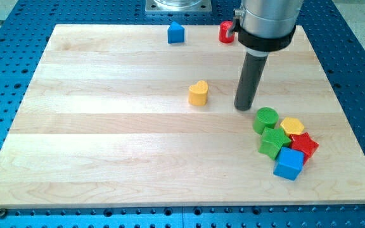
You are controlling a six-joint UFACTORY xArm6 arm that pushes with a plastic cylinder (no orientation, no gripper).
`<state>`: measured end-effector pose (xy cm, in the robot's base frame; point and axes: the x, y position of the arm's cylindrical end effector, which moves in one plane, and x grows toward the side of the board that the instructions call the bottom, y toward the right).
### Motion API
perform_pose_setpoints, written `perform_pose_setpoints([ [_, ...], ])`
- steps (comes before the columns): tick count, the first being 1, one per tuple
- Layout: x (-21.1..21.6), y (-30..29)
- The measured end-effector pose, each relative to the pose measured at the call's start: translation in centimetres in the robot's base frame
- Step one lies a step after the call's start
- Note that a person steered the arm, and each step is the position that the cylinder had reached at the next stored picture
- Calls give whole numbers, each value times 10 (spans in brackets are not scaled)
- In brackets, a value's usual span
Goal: Push the heart into the green circle
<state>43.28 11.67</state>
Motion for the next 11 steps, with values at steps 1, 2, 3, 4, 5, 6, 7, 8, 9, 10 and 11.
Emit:
perform_pose_setpoints([
  [1,-37,14],
  [2,-91,-3],
  [3,-129,-73],
  [4,-95,-153],
  [5,-43,-136],
  [6,-7,-79],
  [7,-8,-53],
  [8,-30,-59],
  [9,-27,-40],
  [10,6,-29],
  [11,17,-11],
])
